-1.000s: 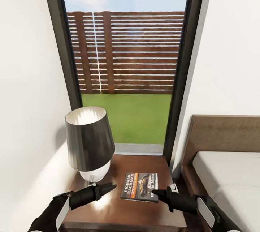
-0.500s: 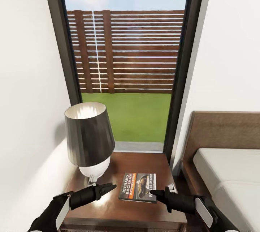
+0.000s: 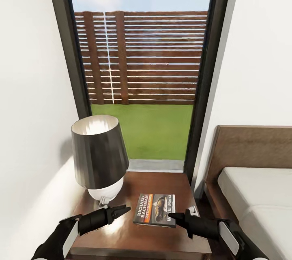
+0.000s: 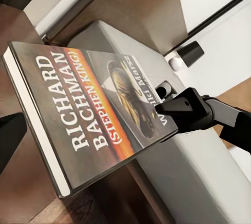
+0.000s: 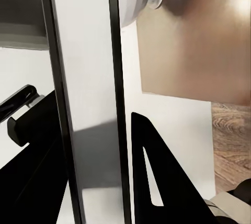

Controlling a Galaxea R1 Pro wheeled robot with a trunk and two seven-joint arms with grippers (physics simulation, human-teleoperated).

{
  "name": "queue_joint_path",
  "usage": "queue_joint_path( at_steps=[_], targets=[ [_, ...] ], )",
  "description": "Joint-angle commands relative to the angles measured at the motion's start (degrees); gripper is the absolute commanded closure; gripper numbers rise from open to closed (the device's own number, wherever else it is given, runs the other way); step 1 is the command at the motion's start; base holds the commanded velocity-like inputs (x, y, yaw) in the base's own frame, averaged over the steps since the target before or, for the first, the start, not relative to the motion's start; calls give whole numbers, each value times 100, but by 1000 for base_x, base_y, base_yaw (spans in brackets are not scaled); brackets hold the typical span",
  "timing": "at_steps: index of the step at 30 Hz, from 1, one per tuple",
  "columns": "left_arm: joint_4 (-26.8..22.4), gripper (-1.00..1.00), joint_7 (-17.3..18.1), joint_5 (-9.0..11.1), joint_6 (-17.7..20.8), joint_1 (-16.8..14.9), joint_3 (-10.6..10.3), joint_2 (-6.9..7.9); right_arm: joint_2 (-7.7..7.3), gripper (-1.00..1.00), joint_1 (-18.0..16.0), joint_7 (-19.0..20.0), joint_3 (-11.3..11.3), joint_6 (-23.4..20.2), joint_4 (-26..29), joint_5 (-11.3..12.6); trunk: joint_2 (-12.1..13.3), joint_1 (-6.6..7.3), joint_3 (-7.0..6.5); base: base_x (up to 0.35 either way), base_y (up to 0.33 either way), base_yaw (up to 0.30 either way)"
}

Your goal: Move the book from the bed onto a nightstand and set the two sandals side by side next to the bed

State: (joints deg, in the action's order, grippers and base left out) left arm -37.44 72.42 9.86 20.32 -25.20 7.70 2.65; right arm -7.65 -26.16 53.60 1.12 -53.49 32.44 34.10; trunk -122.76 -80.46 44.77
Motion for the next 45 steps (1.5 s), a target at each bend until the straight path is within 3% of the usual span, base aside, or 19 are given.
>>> queue_joint_path(
  at_steps=[1,28,45],
  targets=[
    [0,-100,17,16,60,-3,4,3,-4,100,-3,12,11,-20,0,18,-2,-1,6,256,0,0],
    [0,-100,17,32,65,-3,20,7,-3,100,-3,14,11,-21,1,18,-2,-1,6,85,0,0],
    [0,-100,12,33,69,-3,21,7,-1,100,-3,13,11,-18,0,18,-684,-375,311,0,0,0]
  ],
)
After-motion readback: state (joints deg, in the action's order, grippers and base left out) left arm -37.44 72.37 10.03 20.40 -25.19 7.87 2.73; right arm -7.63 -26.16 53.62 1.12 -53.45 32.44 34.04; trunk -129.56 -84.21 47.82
